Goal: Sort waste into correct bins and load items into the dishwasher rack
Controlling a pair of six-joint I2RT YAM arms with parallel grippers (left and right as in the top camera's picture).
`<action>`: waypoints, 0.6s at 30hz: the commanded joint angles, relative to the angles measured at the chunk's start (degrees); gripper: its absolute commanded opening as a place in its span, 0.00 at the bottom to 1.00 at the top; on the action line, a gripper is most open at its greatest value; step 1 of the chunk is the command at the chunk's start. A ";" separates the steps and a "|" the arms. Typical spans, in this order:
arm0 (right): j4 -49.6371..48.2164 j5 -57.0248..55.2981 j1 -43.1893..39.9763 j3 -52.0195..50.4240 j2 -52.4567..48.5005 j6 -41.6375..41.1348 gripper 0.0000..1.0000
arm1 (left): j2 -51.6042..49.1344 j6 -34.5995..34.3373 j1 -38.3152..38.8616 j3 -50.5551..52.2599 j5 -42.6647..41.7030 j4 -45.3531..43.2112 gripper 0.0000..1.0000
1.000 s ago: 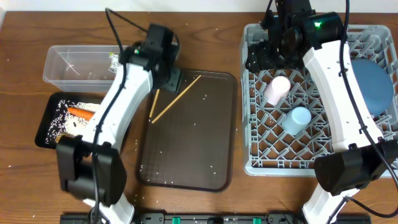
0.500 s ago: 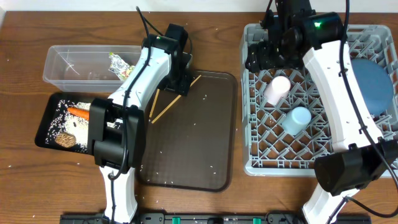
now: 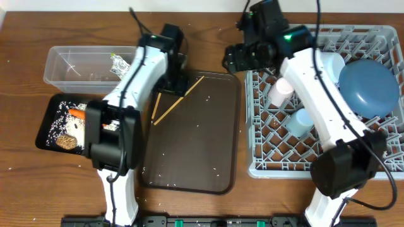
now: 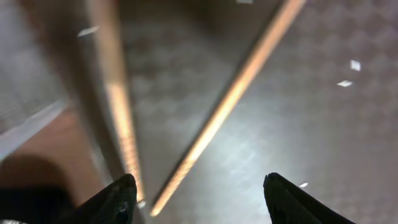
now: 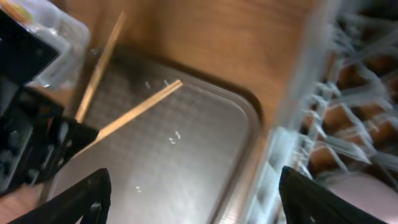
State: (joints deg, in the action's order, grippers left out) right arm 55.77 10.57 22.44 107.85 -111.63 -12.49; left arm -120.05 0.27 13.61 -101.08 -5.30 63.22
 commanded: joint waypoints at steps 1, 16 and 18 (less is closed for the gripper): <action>-3.80 0.42 3.45 -1.07 -3.80 -5.29 0.79 | 6.69 -4.55 -5.38 -1.36 1.70 1.22 0.68; -16.85 -1.16 16.61 -1.05 -19.63 -18.80 0.64 | 16.33 -6.60 -16.98 -0.81 1.73 3.37 0.82; -16.61 -1.97 17.59 -1.05 -20.79 -18.78 0.63 | 16.33 -6.58 -16.96 -0.55 1.73 3.43 0.82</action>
State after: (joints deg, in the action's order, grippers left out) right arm 38.92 10.35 38.70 107.11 -130.89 -28.99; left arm -103.39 -5.85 -3.22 -102.00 -3.88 66.24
